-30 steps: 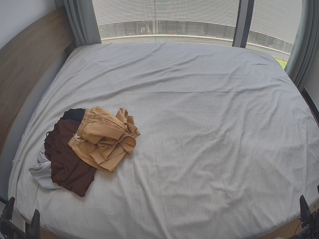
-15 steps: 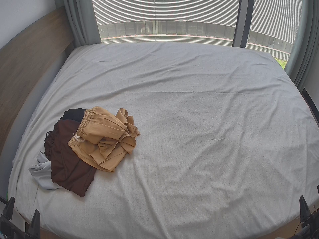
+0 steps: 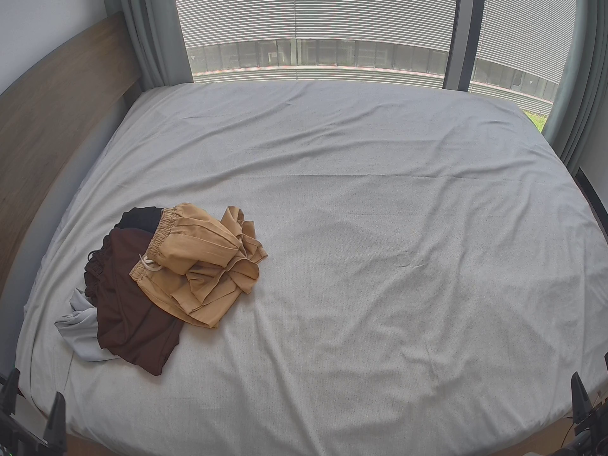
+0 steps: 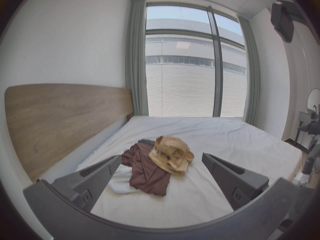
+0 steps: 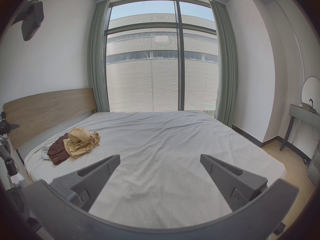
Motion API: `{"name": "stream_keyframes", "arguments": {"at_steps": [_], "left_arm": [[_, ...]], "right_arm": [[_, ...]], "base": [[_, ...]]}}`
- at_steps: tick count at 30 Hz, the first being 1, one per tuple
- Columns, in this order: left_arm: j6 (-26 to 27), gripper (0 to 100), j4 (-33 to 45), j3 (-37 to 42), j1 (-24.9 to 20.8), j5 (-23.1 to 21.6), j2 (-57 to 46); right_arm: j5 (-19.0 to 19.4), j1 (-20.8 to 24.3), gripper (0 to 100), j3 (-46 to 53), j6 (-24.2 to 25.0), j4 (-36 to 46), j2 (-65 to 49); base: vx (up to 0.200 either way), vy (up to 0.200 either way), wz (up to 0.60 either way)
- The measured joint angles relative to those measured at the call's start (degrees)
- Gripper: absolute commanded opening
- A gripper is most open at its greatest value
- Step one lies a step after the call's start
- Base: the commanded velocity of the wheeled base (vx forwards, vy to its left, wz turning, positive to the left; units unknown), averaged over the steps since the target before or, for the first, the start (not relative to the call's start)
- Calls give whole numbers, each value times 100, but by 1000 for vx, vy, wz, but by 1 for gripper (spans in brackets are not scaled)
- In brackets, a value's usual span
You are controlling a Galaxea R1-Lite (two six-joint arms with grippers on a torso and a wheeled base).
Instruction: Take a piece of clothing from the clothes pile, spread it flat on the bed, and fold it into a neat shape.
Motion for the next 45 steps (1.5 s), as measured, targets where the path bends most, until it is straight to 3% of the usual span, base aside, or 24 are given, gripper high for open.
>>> {"name": "stream_keyframes", "arguments": {"at_steps": [6,20,35,45], "left_arm": [[-82,100,-219,-572,-40,-76,419],[-1169,100,-1037,-1473,-500,-289,2914],[-1292,100,-2886,-2126,-591,-539,5880],[-1312,100,-3274,-2608,-552,-962,7206]], "right_arm": [[0,2,100,0,2,-2,0],[59,21,100,0,-17,-9,0],[179,21,100,0,-101,2,0],[184,21,100,0,-104,9,0]], "base": [[0,0,0],[0,0,0],[0,0,0],[0,0,0]]}}
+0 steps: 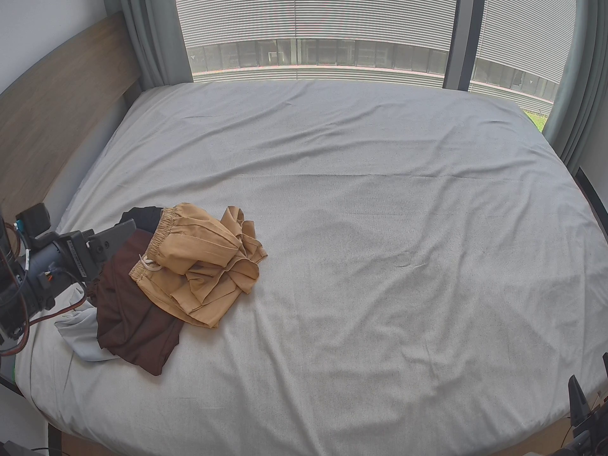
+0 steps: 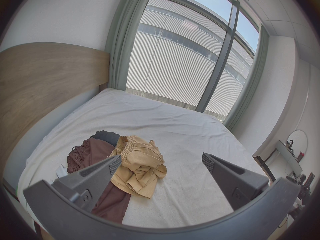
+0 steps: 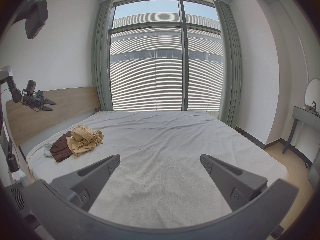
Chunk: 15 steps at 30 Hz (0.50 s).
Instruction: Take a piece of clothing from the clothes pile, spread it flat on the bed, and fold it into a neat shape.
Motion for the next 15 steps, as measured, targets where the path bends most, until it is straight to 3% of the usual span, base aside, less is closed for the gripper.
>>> {"name": "stream_keyframes", "arguments": {"at_steps": [15], "left_arm": [[-16,100,-820,-323,204,-211,1309]], "right_arm": [[0,0,100,0,0,-2,0]], "base": [[0,0,0]]}}
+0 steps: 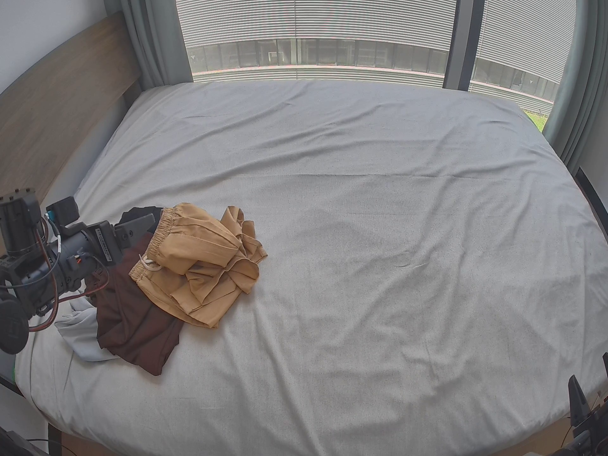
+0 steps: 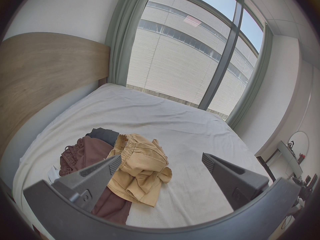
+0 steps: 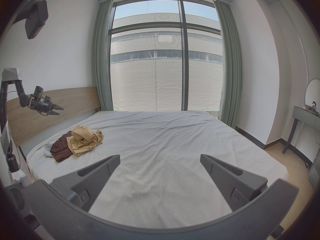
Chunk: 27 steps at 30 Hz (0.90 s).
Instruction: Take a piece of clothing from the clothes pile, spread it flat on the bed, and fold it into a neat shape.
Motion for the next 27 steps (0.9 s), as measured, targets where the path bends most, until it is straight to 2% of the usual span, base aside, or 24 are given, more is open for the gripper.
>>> {"name": "stream_keyframes", "arguments": {"at_steps": [5,13,18,27], "left_arm": [[-99,100,16,-271,133,-57,339],[-662,100,-41,-791,201,-102,796],[-708,100,-257,-973,282,-397,1089],[-701,100,-468,-1147,475,-444,1687]], "right_arm": [[0,2,100,0,0,0,0],[-2,0,100,0,0,0,0],[-2,0,100,0,0,0,0],[-2,0,100,0,0,0,0]], "base": [[0,0,0],[0,0,0],[0,0,0],[0,0,0]]}}
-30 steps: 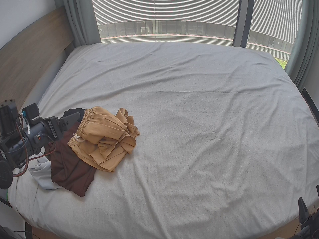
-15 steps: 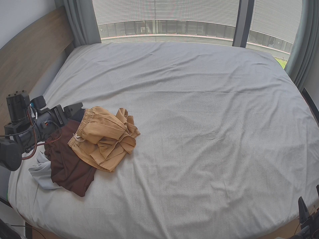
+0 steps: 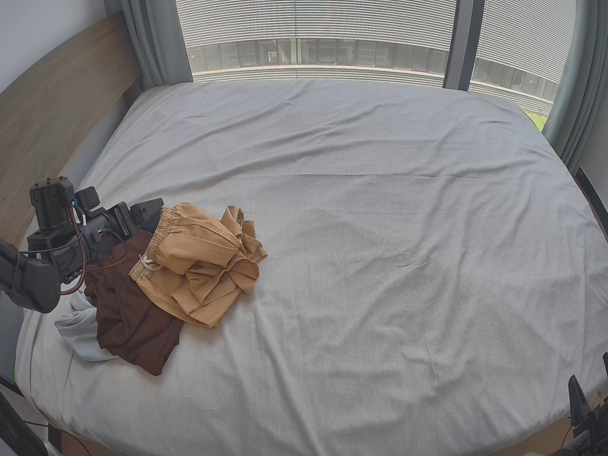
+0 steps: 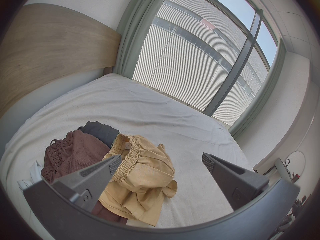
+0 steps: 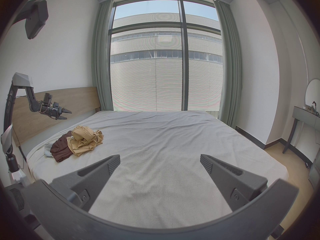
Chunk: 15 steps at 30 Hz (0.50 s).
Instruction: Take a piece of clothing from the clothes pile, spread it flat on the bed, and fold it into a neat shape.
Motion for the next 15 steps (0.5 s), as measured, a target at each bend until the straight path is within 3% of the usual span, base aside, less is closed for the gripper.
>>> {"name": "stream_keyframes", "arguments": {"at_steps": [15], "left_arm": [[33,100,9,-479,212,-358,857]], "right_arm": [[2,2,100,0,0,0,0]], "base": [[0,0,0]]}}
